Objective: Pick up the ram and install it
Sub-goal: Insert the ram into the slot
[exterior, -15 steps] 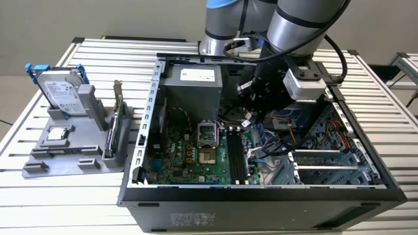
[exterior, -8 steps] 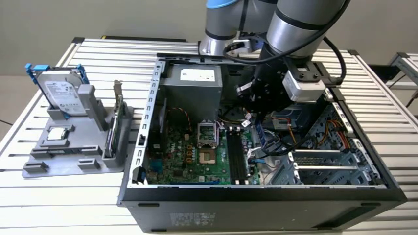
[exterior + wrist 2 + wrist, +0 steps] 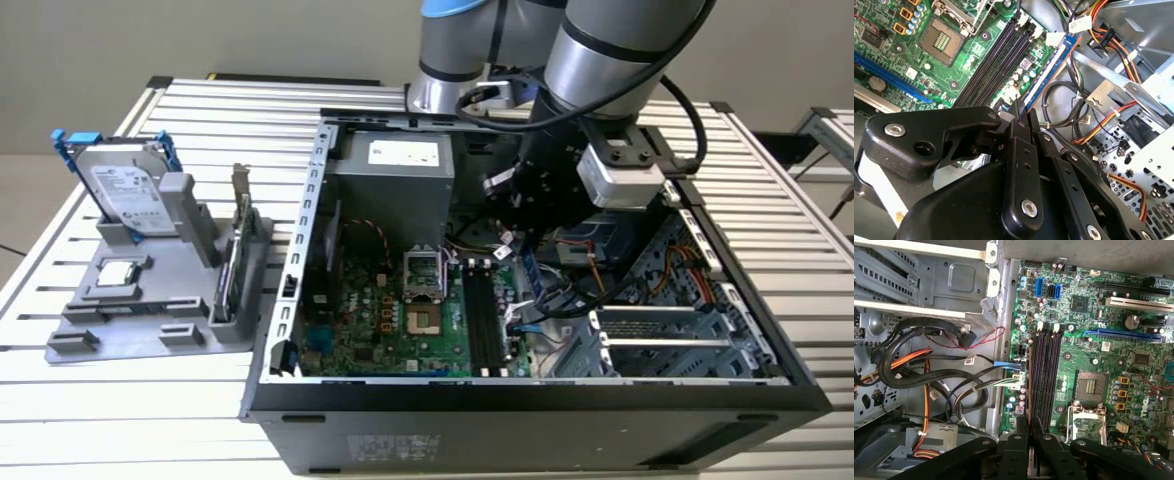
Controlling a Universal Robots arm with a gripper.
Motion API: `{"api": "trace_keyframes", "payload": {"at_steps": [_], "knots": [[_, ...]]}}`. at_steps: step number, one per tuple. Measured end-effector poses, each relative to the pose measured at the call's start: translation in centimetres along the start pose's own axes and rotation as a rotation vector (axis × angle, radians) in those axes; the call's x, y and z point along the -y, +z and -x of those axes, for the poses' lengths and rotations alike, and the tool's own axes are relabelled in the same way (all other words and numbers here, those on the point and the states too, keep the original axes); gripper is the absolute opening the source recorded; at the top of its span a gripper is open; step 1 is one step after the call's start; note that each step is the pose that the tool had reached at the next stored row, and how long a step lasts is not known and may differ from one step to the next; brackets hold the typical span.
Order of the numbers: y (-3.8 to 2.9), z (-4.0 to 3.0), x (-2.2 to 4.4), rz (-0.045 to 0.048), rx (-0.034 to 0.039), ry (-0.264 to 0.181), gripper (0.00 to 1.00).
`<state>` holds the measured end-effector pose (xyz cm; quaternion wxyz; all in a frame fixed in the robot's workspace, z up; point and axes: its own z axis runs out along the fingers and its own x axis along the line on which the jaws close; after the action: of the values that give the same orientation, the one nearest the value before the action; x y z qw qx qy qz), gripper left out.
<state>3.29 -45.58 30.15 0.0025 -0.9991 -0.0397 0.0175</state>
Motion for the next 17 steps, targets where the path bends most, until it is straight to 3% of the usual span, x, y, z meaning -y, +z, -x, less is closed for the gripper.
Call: {"api": "trace_keyframes", "payload": {"at_steps": [5,12,17], "knots": [[0.40,-0.02,0.00,0.0008,0.0001,0.000,0.00],[0.47,0.00,0.00,0.0009,0.0001,0.000,0.00],[0.95,-0.01,0.01,-0.0016,-0.0003,0.070,0.00]]}}
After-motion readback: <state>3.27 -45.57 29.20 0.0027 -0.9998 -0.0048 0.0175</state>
